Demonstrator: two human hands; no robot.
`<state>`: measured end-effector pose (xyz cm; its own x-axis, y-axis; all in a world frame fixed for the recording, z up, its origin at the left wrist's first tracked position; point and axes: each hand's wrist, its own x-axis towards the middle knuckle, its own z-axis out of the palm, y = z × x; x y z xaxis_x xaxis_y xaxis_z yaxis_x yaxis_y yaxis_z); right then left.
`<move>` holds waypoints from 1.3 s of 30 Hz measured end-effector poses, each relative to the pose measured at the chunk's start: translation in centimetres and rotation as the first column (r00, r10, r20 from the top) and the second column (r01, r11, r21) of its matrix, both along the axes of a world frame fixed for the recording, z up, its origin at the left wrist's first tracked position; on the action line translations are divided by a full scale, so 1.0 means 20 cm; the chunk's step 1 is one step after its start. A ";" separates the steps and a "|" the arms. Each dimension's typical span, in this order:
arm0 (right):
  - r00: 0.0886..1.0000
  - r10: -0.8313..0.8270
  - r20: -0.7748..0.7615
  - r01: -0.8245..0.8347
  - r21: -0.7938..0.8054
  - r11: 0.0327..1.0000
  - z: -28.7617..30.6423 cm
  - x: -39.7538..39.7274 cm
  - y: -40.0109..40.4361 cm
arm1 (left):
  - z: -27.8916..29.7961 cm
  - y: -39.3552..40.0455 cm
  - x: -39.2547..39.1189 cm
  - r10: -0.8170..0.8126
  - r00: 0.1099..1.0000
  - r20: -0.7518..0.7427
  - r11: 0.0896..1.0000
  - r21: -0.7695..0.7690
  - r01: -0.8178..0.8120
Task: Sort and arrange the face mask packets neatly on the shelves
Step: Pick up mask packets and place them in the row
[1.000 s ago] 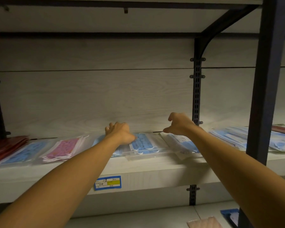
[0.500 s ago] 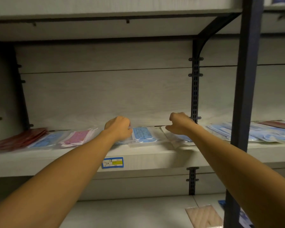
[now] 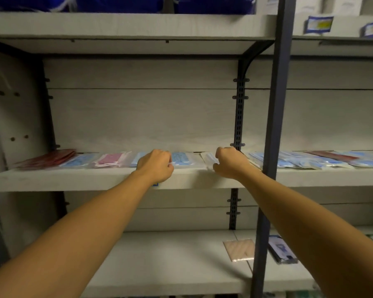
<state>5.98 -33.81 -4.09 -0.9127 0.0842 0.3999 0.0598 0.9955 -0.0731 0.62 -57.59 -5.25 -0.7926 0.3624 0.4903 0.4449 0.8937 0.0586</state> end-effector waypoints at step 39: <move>0.978 -0.207 0.003 0.206 0.094 0.974 -0.04 0.64 1.55 | 0.03 1.66 0.48 -0.392 0.917 -0.065 0.918 0.031 0.395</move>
